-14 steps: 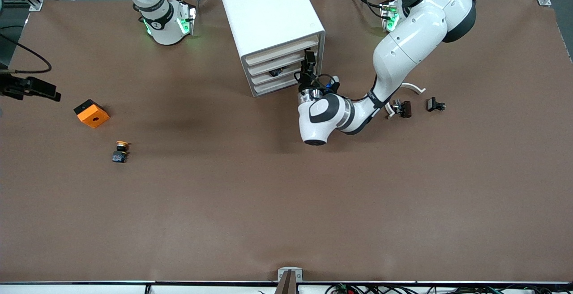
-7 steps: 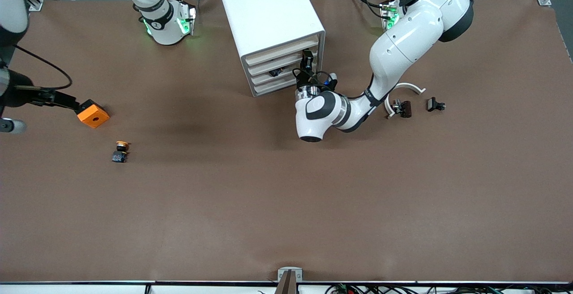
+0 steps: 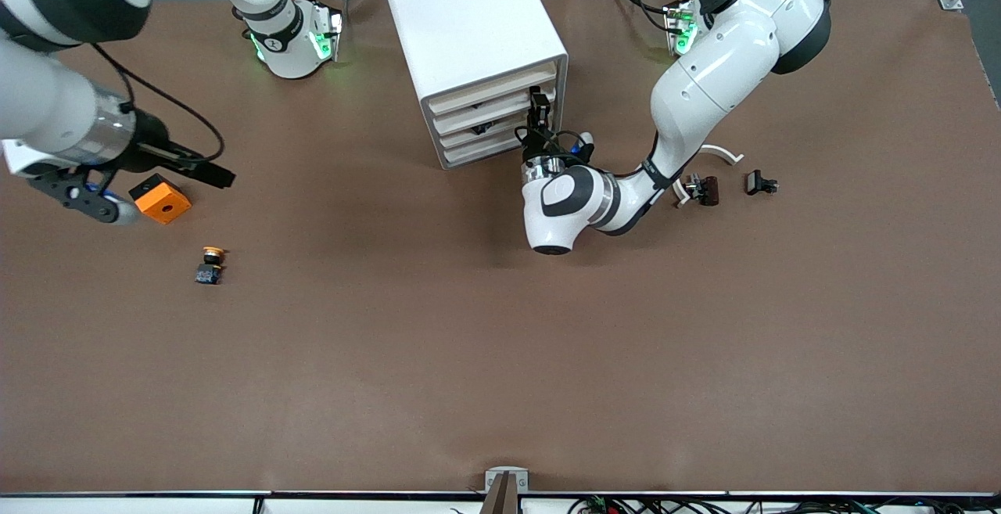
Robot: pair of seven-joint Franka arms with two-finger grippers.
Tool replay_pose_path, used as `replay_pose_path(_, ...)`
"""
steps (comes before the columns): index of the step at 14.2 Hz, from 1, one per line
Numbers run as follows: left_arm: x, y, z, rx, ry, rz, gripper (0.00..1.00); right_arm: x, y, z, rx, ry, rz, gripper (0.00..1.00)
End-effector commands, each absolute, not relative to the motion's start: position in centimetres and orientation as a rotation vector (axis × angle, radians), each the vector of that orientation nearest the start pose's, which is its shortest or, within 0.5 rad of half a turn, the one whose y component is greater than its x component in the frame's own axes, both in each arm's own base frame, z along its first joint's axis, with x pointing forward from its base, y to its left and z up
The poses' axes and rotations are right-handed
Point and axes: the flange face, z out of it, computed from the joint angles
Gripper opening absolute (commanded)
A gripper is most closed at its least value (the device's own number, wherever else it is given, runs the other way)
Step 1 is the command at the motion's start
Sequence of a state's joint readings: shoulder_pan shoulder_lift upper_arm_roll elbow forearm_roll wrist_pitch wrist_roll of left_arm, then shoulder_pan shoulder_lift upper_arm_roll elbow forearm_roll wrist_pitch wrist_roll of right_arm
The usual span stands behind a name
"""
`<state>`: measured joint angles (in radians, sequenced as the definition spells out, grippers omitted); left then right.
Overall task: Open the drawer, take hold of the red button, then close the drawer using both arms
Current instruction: 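Reach the right gripper into the open drawer while the left gripper holds it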
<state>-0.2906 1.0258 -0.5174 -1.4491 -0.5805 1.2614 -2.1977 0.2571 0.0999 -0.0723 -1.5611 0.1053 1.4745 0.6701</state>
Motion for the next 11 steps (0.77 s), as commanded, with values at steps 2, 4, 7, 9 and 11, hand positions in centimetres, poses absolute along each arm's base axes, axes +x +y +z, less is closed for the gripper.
replay_pose_path(2,41.9,-43.6,15.3,-1.280,-1.300,1.330,0.13,54.2,19.6,56.7,-2.976,0.907,0.264,1.00)
replay_pose_path(4,43.2,-42.8,15.4,-1.280,-1.335,1.328,0.13,52.7,25.4,55.7,-2.938,0.959,0.225,1.00)
replay_pose_path(7,45.4,-41.8,16.0,-1.291,-1.387,1.328,0.14,50.8,31.5,53.0,-2.948,0.973,0.221,1.00)
replay_pose_path(9,47.3,-40.7,16.7,-1.296,-1.425,1.350,0.14,50.1,35.0,51.1,-2.929,1.027,0.200,1.00)
replay_pose_path(11,49.0,-39.8,17.5,-1.307,-1.460,1.369,0.15,49.1,38.3,49.4,-2.908,1.071,0.180,1.00)
